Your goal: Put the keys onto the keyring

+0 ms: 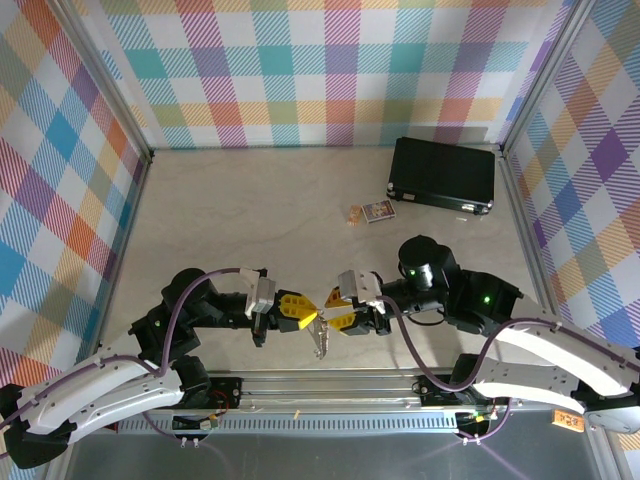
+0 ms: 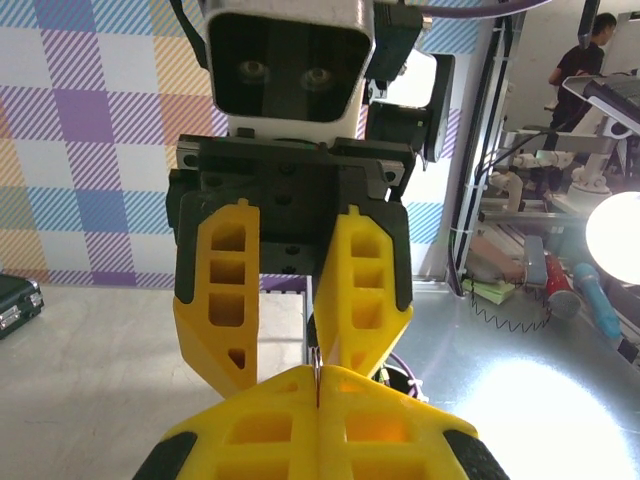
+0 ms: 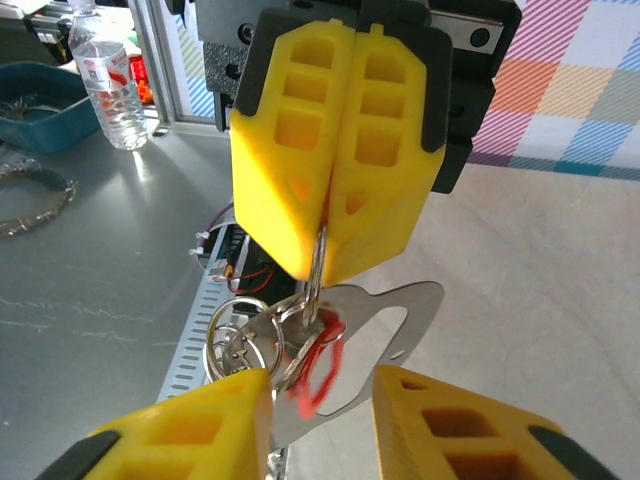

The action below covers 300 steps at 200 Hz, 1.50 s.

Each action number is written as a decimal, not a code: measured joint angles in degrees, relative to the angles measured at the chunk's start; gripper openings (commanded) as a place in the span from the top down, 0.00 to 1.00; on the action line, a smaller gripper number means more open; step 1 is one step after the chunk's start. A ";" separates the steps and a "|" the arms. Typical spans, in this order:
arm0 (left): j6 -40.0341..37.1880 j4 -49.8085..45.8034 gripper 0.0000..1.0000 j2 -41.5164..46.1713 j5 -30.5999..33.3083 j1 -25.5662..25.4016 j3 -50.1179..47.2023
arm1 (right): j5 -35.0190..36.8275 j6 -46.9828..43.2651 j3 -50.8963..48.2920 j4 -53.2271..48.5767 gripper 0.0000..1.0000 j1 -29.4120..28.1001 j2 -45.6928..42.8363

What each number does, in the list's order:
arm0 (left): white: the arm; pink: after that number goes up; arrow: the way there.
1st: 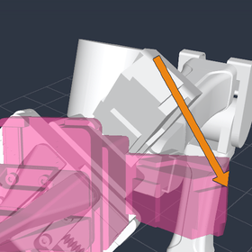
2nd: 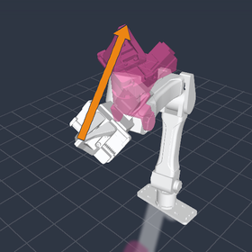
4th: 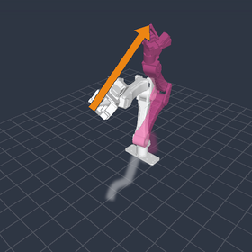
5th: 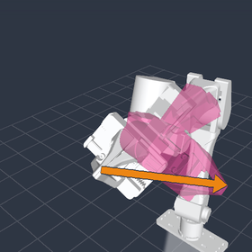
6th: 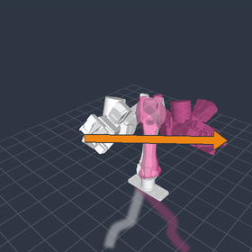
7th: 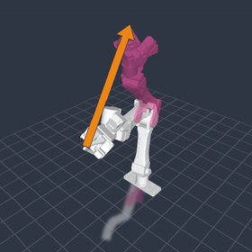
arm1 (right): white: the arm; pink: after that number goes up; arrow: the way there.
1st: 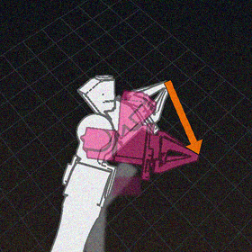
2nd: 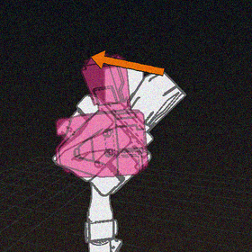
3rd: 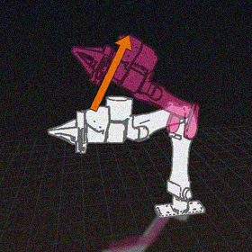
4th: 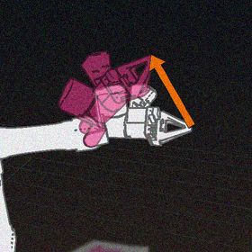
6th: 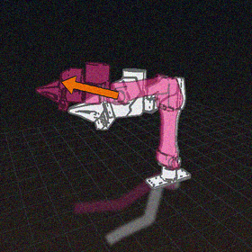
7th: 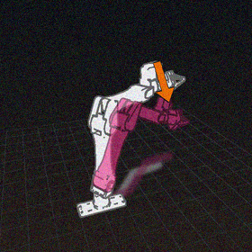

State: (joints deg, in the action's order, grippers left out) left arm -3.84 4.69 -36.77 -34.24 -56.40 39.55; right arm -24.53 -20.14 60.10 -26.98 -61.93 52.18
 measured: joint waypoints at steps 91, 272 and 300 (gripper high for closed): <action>0.02 0.07 1.00 -0.13 0.24 0.00 0.00 | 1.29 5.53 -9.07 8.39 0.64 0.00 -2.51; 0.07 1.18 1.00 -0.24 0.92 0.00 0.00 | -2.25 10.62 -13.68 19.89 0.58 0.00 -2.64; 0.20 1.49 1.00 -0.22 1.11 0.00 0.00 | -1.53 11.04 -14.16 21.11 0.63 0.00 -2.64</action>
State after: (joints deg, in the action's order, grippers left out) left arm -3.64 6.17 -36.99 -33.12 -56.40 39.55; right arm -26.06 -9.10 45.93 -5.87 -61.93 49.54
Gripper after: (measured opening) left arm 0.063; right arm 0.388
